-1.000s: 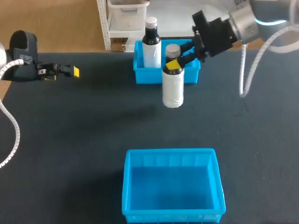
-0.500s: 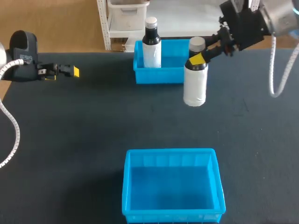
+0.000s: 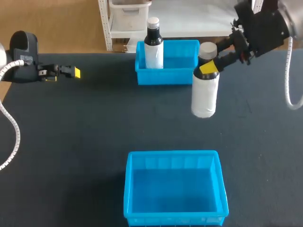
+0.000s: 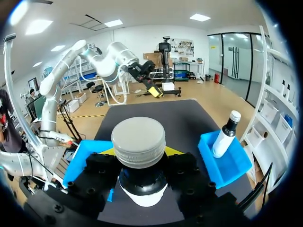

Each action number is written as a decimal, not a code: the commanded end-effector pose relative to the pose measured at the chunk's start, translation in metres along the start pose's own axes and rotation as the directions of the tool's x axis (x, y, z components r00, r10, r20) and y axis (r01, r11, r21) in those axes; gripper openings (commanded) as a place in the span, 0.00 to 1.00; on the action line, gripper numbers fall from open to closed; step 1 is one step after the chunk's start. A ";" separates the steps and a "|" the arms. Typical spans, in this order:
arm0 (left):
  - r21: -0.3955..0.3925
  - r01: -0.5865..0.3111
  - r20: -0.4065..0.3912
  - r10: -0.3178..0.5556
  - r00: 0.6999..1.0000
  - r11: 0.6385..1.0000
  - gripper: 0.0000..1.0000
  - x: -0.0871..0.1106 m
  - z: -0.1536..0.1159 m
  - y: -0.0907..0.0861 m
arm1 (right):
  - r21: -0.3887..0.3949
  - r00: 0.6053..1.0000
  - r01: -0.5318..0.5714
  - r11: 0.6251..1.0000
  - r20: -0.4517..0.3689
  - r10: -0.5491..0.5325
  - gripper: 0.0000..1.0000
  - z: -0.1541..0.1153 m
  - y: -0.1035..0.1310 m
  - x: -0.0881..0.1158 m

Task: Pick up the bottle, and place it in the far bin if it is heavy, or in the near bin if it is light.

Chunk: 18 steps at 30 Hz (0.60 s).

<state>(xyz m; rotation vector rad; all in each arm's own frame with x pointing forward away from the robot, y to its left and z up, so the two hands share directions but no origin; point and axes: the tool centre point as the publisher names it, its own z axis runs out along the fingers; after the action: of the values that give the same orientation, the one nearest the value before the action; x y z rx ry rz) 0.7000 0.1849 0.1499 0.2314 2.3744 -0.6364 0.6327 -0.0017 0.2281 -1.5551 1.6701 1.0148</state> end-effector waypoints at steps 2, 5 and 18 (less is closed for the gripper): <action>0.000 0.000 0.000 0.000 1.000 1.000 1.00 0.000 0.000 0.000 | 0.112 1.000 0.020 0.993 -0.003 -0.019 0.24 0.007 0.038 -0.009; 0.000 0.000 0.000 0.000 1.000 1.000 1.00 0.000 0.000 0.000 | 0.093 0.999 0.032 0.995 -0.002 -0.032 0.25 0.014 0.052 -0.014; 0.000 0.000 0.000 0.000 1.000 1.000 1.00 0.000 0.000 0.000 | -0.022 0.994 0.109 0.994 0.033 -0.108 0.25 0.052 0.102 -0.032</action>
<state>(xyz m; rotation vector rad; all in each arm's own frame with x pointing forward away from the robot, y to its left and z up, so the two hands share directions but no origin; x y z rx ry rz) 0.7000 0.1849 0.1499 0.2315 2.3744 -0.6365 0.5366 0.0540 0.2437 -1.6358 1.5401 1.0239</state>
